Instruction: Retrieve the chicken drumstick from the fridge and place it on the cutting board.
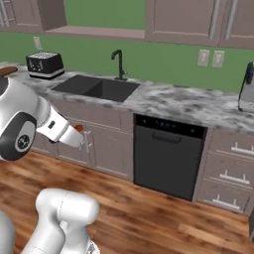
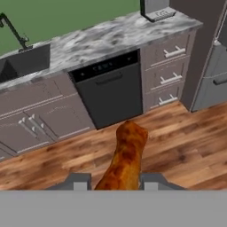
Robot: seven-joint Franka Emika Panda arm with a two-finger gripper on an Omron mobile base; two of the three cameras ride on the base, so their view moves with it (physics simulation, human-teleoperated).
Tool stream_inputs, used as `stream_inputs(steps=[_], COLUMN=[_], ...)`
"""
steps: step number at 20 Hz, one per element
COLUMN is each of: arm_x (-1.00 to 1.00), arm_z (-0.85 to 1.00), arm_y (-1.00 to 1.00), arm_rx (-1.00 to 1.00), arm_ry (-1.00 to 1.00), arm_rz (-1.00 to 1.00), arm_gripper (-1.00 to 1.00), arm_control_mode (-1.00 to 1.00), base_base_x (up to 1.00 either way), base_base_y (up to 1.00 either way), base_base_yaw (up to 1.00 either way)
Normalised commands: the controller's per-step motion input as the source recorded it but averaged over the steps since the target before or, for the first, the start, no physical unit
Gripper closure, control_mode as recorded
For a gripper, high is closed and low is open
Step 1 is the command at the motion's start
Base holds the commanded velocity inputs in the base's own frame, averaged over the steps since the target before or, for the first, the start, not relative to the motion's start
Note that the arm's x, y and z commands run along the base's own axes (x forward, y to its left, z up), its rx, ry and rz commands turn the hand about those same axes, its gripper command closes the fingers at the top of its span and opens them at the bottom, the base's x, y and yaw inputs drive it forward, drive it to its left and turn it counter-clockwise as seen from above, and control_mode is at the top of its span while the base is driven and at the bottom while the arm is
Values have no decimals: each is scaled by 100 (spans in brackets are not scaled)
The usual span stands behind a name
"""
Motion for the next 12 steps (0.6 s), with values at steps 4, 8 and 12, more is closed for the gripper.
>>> stream_inputs(steps=[4, 8, 12], arm_x=[0, 0, 0], arm_z=[0, 0, 0], arm_y=[0, 0, 0], arm_rx=[0, 0, 0], arm_ry=[0, 0, 0], arm_rz=[0, 0, 0], arm_gripper=[100, 100, 100], arm_control_mode=[100, 100, 100], base_base_x=[77, 97, 100], base_base_y=[100, 100, 100], base_base_yaw=[-2, -3, -8])
